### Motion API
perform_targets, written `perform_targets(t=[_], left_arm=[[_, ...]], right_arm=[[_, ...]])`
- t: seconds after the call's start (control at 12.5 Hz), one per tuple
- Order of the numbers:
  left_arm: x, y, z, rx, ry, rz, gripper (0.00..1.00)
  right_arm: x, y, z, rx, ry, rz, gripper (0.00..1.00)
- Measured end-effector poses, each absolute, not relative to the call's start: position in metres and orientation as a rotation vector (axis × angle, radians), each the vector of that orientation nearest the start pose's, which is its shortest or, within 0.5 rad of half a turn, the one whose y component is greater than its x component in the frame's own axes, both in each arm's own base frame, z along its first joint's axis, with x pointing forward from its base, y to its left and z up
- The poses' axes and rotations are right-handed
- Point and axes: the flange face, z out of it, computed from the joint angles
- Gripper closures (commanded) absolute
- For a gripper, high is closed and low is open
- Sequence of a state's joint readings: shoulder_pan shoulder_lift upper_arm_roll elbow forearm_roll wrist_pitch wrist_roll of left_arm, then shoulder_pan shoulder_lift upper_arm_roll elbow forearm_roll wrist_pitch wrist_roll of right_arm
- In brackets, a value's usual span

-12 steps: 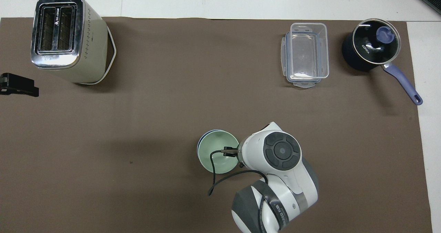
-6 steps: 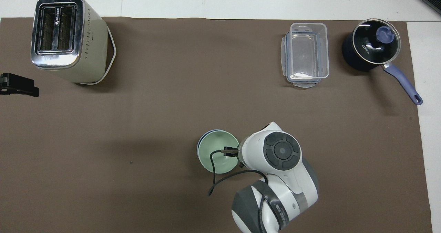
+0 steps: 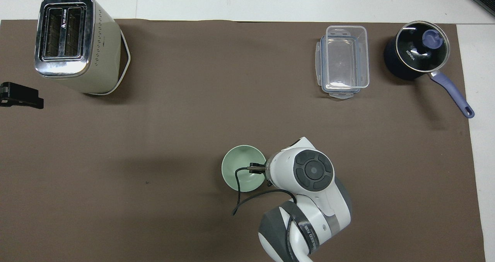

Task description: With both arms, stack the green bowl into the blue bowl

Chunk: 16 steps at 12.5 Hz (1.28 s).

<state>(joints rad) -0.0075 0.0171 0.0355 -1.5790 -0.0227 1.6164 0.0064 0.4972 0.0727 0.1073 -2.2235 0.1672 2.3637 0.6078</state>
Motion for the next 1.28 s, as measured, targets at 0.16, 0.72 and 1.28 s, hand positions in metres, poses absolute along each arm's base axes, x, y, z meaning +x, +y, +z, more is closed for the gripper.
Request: perform_targets(t=[0.16, 0.72, 1.28], left_arm=[[0.564, 0.013, 0.615, -3.163, -0.035, -0.033, 0.0], [0.564, 0.013, 0.615, -3.163, -0.035, -0.032, 0.0], [0.564, 0.013, 0.615, -3.163, -0.035, -0.032, 0.0]], right_arm=[[0.449, 0.312, 0.357, -2.981, 0.176, 0.005, 0.0], [0.484, 0.235, 0.46, -2.945, 0.297, -0.09, 0.0], [0.538, 0.09, 0.58, -3.034, 0.343, -0.191, 0.0]])
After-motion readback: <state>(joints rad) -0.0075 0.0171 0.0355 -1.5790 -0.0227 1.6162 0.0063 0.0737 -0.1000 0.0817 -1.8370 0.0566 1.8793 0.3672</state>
